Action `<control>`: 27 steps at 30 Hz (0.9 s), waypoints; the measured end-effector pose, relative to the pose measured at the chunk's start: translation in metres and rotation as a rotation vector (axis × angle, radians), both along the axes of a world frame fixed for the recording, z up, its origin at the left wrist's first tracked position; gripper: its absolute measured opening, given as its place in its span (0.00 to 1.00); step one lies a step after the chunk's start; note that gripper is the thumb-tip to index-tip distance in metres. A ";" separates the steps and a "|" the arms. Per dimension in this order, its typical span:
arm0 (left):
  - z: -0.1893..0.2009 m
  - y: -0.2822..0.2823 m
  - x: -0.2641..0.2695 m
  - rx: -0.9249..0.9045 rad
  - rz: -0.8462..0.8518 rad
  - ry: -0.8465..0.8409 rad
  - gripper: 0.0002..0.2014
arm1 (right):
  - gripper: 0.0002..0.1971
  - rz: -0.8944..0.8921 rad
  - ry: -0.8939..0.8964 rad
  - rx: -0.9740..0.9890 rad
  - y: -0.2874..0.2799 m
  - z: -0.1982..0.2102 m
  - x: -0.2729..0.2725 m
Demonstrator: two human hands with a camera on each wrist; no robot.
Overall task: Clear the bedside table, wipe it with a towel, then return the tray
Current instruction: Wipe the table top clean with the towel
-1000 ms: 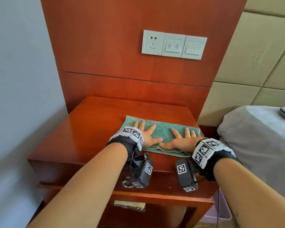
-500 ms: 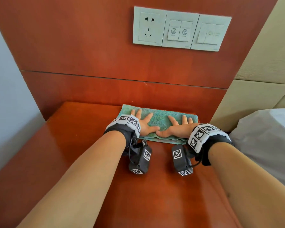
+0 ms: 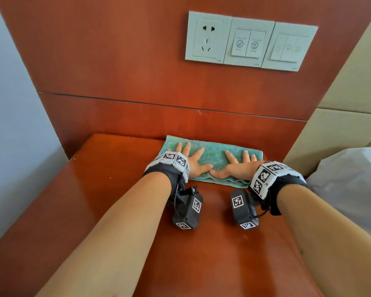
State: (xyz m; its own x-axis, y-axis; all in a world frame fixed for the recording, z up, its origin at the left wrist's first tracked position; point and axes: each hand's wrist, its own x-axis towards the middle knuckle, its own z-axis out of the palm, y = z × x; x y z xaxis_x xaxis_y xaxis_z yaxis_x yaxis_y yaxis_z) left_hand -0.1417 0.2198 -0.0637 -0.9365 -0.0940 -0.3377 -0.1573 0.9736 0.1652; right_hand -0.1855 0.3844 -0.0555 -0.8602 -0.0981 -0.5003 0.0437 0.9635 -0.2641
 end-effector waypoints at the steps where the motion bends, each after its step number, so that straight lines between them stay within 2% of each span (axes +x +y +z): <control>1: 0.000 -0.002 0.006 0.003 -0.004 -0.003 0.38 | 0.54 -0.006 -0.014 -0.002 -0.003 -0.001 0.005; 6: -0.003 -0.021 0.035 0.009 0.001 -0.011 0.38 | 0.57 -0.085 -0.113 -0.116 -0.027 0.006 0.034; 8: -0.004 -0.036 0.047 0.017 0.015 -0.026 0.37 | 0.52 -0.043 -0.060 -0.003 -0.042 0.004 0.043; 10: -0.005 -0.057 0.060 0.014 0.038 -0.029 0.37 | 0.51 0.019 -0.012 0.006 -0.062 0.001 0.055; 14: -0.007 -0.108 0.087 -0.014 0.102 -0.037 0.38 | 0.60 0.082 -0.045 -0.101 -0.113 -0.004 0.077; 20: -0.007 -0.177 0.122 -0.030 0.210 -0.042 0.38 | 0.54 0.323 0.094 -0.045 -0.179 -0.006 0.092; 23: -0.007 -0.196 0.131 -0.008 0.270 -0.025 0.37 | 0.57 0.265 -0.034 -0.094 -0.212 -0.006 0.095; 27: -0.009 -0.210 0.125 0.010 0.323 -0.021 0.37 | 0.49 0.243 -0.055 -0.168 -0.233 -0.005 0.084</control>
